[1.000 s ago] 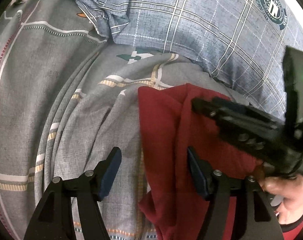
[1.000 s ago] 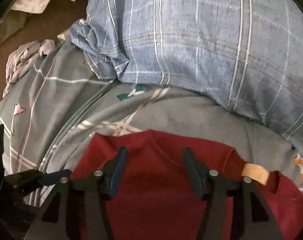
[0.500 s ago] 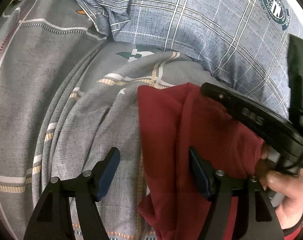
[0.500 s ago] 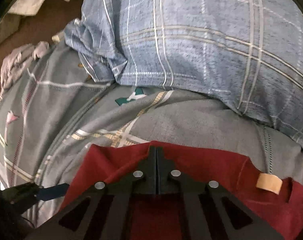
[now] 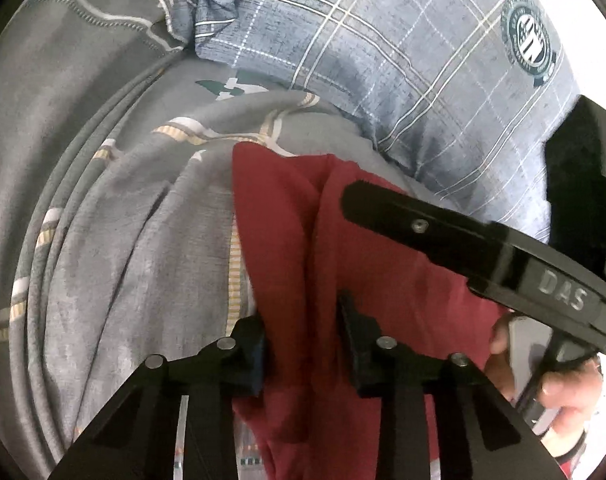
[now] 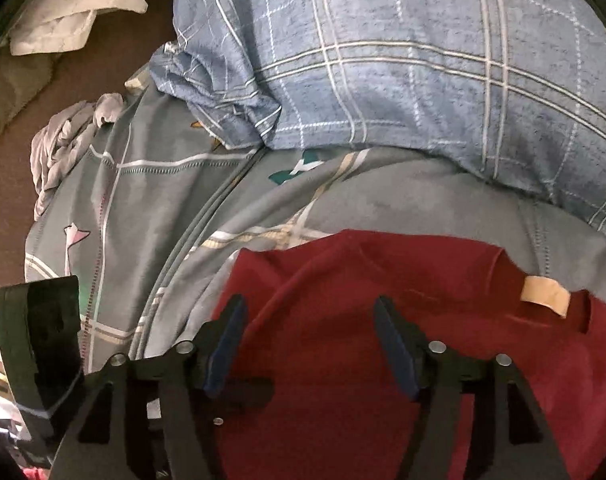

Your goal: Fold small clothes

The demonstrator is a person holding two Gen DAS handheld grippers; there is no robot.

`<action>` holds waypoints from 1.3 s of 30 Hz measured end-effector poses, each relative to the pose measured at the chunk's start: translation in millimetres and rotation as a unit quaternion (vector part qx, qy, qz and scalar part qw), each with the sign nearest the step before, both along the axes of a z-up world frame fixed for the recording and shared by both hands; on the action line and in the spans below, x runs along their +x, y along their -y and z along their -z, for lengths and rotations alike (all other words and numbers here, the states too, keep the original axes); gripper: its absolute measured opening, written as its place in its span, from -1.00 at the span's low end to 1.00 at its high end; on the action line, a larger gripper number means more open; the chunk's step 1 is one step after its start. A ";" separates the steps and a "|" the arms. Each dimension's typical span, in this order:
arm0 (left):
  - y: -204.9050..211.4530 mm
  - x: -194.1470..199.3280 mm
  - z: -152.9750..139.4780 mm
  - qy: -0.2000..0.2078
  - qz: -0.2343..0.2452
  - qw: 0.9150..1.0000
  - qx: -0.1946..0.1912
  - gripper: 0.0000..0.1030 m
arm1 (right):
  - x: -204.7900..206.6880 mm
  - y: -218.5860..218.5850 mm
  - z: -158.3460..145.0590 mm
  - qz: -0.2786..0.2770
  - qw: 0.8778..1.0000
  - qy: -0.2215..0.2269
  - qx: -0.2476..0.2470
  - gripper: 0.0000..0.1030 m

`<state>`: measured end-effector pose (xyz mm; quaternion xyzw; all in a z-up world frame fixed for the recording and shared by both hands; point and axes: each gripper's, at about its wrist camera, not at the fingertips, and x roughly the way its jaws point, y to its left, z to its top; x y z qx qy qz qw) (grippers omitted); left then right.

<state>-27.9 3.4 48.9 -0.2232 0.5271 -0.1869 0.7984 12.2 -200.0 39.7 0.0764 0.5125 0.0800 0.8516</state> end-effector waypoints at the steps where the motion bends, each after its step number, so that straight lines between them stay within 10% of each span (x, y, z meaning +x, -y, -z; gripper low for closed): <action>1: -4.1 -2.7 0.0 0.000 0.003 1.000 -0.004 -0.50 | 3.5 -2.5 1.4 -0.002 1.000 -0.009 0.000 0.40; 15: 1.7 -16.4 -14.7 0.038 0.041 0.998 -0.026 -0.58 | 27.7 -30.3 26.7 -0.025 0.997 -0.069 0.006 0.65; 18: -1.9 -18.4 -18.0 0.038 0.044 0.998 -0.029 -0.47 | 23.2 -31.1 28.0 -0.030 0.998 -0.048 -0.040 0.22; 20: -8.9 -23.6 -26.7 0.047 0.042 0.998 -0.026 -0.21 | 19.0 -21.3 23.2 -0.017 0.998 -0.041 -0.037 -0.61; 23: -22.1 -41.1 -44.9 0.088 0.020 0.996 -0.026 0.60 | 4.2 -1.4 7.8 0.002 1.000 -0.013 0.007 -0.69; 25: -29.3 -53.6 -46.7 0.097 -0.005 0.994 -0.042 0.68 | -9.4 9.9 -2.0 0.012 0.999 0.007 0.033 -0.70; 35: 23.0 -65.6 -21.1 0.077 0.048 0.992 0.086 0.58 | -38.7 49.0 -22.2 0.040 0.992 0.046 0.111 -0.72; 38: 45.1 -68.2 -26.2 0.066 0.078 0.991 0.083 -0.50 | -47.5 56.3 -27.6 0.045 0.990 0.054 0.121 -0.73; 39: 50.6 -71.3 -32.2 0.076 0.082 0.990 0.085 -0.50 | -52.3 59.9 -30.3 0.045 0.990 0.056 0.122 -0.73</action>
